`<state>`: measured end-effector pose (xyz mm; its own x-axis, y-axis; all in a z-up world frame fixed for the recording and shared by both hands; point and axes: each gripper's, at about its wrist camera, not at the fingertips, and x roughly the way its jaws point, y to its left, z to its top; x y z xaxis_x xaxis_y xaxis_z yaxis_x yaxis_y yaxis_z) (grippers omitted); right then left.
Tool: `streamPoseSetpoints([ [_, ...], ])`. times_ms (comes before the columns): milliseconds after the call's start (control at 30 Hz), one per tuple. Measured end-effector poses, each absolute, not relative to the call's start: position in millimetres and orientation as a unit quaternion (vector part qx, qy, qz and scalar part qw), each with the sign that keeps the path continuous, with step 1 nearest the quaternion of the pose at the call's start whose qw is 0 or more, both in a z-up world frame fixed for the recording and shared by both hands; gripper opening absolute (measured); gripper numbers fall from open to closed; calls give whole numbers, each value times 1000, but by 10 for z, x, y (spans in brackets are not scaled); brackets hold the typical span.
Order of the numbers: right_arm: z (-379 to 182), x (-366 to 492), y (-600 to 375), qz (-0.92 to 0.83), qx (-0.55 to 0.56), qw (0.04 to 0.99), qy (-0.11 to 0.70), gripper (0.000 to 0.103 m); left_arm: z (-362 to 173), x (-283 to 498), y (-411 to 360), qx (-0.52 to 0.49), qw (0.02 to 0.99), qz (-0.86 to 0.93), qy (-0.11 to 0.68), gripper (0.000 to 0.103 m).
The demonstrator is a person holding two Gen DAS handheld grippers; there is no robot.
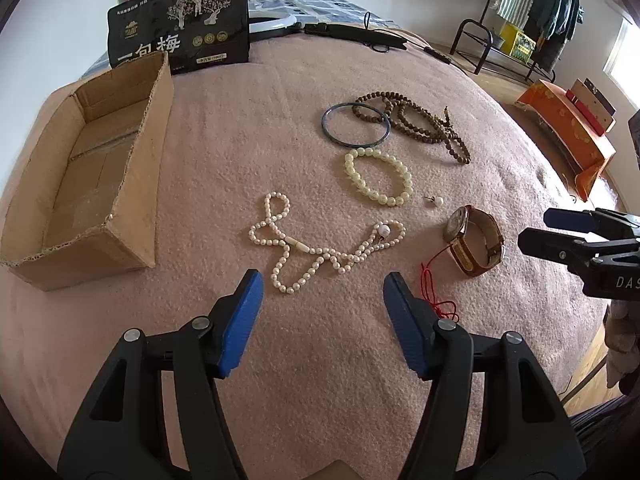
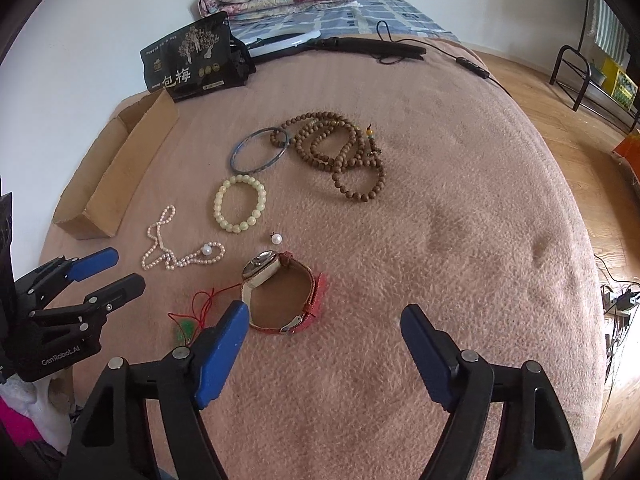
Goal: Organize jewelry
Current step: 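Lower the left tool onto the white pearl necklace and close it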
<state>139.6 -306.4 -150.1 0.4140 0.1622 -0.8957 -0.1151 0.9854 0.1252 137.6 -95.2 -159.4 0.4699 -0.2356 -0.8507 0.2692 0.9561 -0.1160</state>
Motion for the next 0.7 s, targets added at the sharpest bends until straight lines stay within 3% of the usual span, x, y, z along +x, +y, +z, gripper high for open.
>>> streamPoseSetpoints([
  [567, -1646, 1581, -3020, 86, 36, 825, 558, 70, -1893, 1670, -1025, 26, 841, -146, 520, 65],
  [700, -1678, 1589, -3016, 85, 34, 823, 561, 70, -1930, 1677, -1050, 38, 843, -148, 516, 59],
])
